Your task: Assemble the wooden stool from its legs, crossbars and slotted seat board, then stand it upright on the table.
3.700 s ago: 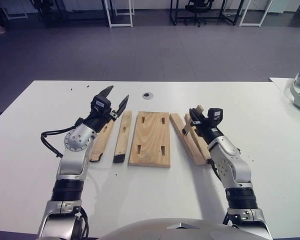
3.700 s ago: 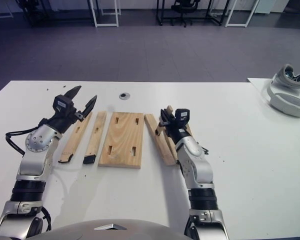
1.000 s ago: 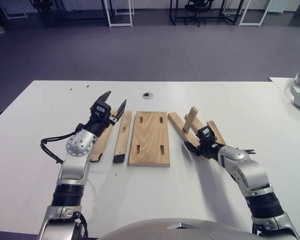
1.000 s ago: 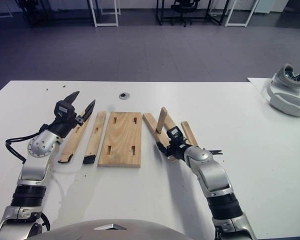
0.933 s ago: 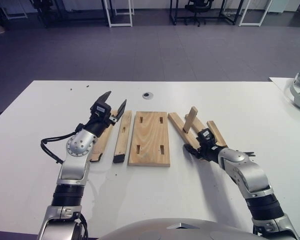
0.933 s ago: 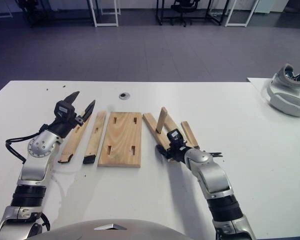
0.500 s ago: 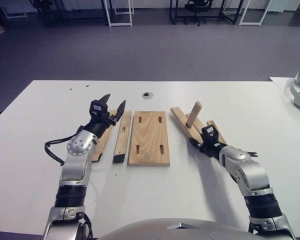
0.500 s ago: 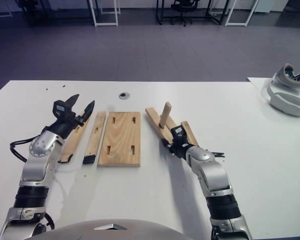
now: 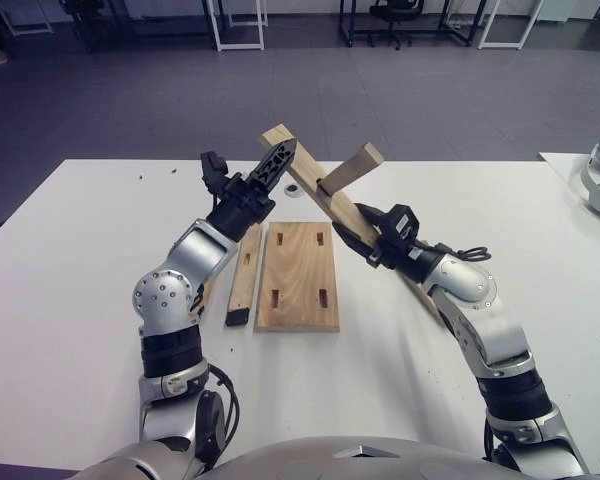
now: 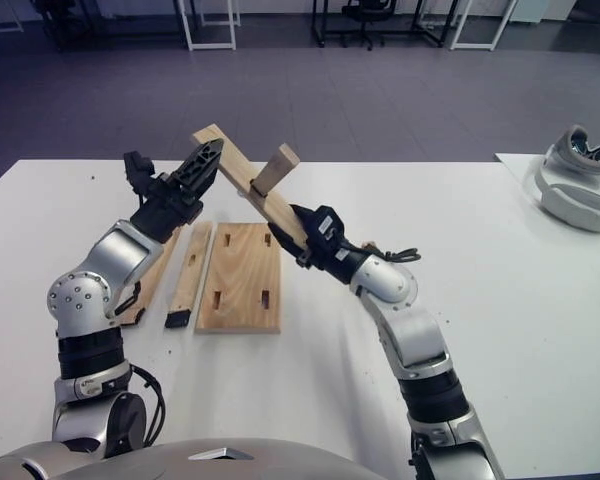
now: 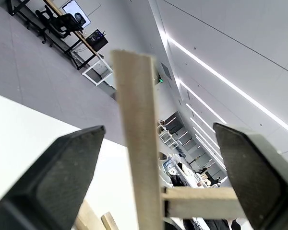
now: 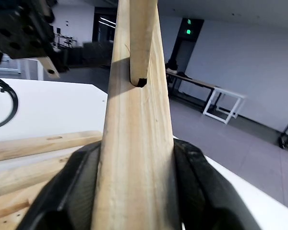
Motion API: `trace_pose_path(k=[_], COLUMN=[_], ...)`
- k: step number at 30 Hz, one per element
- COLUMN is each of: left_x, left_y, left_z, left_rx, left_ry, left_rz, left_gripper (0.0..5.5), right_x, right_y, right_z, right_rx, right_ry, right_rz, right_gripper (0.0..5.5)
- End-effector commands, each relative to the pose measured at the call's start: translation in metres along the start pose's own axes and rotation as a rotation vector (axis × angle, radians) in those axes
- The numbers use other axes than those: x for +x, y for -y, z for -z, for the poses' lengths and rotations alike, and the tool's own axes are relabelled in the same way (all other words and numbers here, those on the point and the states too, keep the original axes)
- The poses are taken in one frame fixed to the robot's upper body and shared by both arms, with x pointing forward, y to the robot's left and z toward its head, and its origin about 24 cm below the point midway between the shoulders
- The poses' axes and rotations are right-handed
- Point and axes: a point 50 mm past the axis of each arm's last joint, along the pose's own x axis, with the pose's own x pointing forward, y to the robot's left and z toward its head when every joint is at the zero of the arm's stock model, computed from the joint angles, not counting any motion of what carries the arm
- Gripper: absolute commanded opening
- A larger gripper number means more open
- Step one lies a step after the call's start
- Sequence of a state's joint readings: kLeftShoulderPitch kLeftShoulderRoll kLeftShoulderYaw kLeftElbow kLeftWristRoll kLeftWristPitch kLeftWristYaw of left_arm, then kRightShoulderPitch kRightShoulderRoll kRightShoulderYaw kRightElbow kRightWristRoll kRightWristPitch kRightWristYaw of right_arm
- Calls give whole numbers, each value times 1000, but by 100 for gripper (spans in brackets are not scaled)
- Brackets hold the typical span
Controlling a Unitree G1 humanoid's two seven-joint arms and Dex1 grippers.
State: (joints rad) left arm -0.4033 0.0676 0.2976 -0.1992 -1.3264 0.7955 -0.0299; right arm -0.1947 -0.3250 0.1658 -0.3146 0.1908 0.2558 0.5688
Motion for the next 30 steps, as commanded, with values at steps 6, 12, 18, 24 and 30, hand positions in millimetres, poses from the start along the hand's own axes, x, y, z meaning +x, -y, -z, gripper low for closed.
trace_pose_path(k=[6, 12, 18, 24, 30], left_x=[4, 3, -3, -32, -91], left_y=[2, 0, -6, -22, -1], left_z=[-3, 4, 12, 2, -17], left_rx=[29, 13, 20, 79, 295], left_ry=[12, -10, -43, 69, 184], left_rz=[3, 7, -7, -169, -384], left_gripper=[305, 199, 107, 102, 102], right_x=[1, 1, 0, -7, -31], right_y=[-5, -5, -6, -10, -5], right_z=[-2, -2, -1, 7, 41], right_rx=[-38, -46, -44, 7, 11], right_ry=[36, 42, 40, -12, -176], right_rz=[-59, -65, -74, -75, -8], right_gripper=[209, 209, 209, 333, 333])
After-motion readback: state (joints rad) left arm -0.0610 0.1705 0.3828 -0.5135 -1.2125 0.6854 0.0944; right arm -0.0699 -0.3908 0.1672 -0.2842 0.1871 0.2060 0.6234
